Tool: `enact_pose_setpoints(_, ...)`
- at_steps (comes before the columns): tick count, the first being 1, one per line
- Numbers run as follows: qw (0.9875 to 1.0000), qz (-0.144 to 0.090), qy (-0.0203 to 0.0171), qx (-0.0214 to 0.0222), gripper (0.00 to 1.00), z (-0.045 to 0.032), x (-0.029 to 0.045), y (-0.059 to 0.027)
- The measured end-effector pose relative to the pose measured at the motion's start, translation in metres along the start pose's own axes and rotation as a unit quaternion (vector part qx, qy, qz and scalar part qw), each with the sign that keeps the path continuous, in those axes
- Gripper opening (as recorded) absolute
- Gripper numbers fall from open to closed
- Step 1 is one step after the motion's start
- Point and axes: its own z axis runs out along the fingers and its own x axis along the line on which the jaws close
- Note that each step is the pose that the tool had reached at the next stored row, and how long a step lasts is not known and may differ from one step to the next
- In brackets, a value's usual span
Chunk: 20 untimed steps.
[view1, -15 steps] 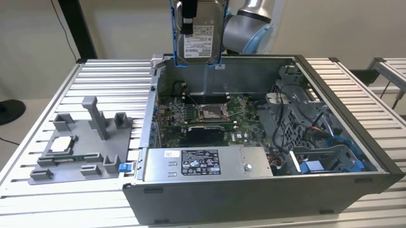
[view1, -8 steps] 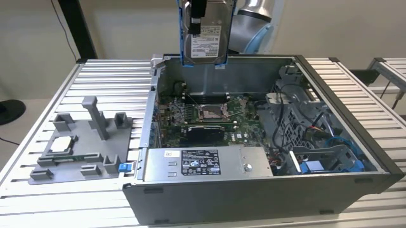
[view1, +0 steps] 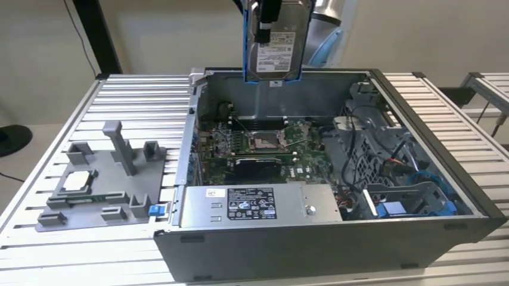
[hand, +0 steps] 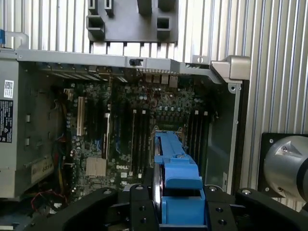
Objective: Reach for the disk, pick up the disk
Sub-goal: 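Pick up the disk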
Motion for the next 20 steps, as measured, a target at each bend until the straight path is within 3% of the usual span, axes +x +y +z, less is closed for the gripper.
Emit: enact_pose_setpoints(20,1.0,0.0,0.0,-0.0009,0.0,-0.0015,0.0025,-0.0717)
